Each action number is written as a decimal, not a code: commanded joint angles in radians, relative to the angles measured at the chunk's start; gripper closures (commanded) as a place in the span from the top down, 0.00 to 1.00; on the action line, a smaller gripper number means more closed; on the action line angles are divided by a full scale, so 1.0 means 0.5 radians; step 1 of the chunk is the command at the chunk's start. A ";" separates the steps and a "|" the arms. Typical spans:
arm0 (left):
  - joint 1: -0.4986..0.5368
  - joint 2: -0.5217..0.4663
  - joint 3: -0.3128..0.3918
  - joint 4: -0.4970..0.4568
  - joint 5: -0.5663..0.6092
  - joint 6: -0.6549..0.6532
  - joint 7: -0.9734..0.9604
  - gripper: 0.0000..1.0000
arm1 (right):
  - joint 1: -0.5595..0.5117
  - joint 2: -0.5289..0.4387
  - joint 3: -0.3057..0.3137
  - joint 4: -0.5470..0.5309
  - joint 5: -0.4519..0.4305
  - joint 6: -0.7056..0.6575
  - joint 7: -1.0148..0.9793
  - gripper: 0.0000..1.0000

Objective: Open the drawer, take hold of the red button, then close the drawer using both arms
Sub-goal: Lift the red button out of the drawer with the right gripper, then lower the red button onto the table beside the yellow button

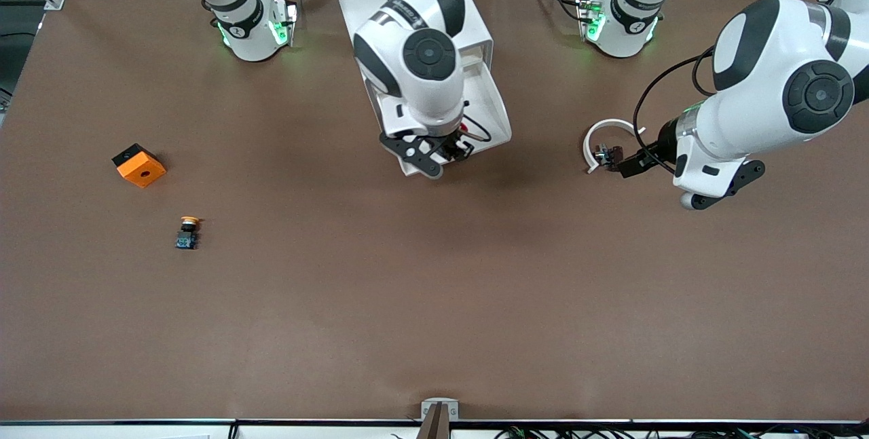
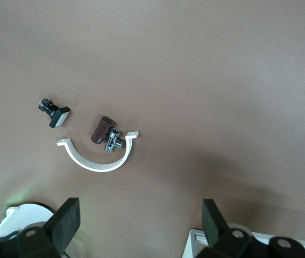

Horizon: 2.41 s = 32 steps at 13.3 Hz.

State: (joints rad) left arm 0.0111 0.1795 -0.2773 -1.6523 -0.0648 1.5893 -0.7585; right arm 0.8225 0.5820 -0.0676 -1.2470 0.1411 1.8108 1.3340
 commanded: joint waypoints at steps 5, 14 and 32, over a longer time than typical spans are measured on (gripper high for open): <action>0.002 -0.049 -0.010 -0.049 0.041 0.018 0.004 1.00 | -0.396 -0.216 0.000 -0.037 0.028 -0.286 -0.685 0.00; -0.004 -0.052 -0.010 -0.049 0.044 0.009 0.004 1.00 | -0.881 -0.477 -0.003 -0.371 -0.122 -0.342 -1.520 0.00; -0.096 0.061 -0.038 -0.058 0.041 0.218 -0.112 1.00 | -1.286 -0.790 -0.003 -1.565 -0.267 0.829 -2.232 0.00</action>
State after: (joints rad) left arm -0.0333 0.2193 -0.2921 -1.6735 -0.0648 1.6884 -0.7931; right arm 0.2064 0.2195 -0.0817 -1.9805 0.0181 2.1778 0.2537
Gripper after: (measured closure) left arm 0.000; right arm 0.586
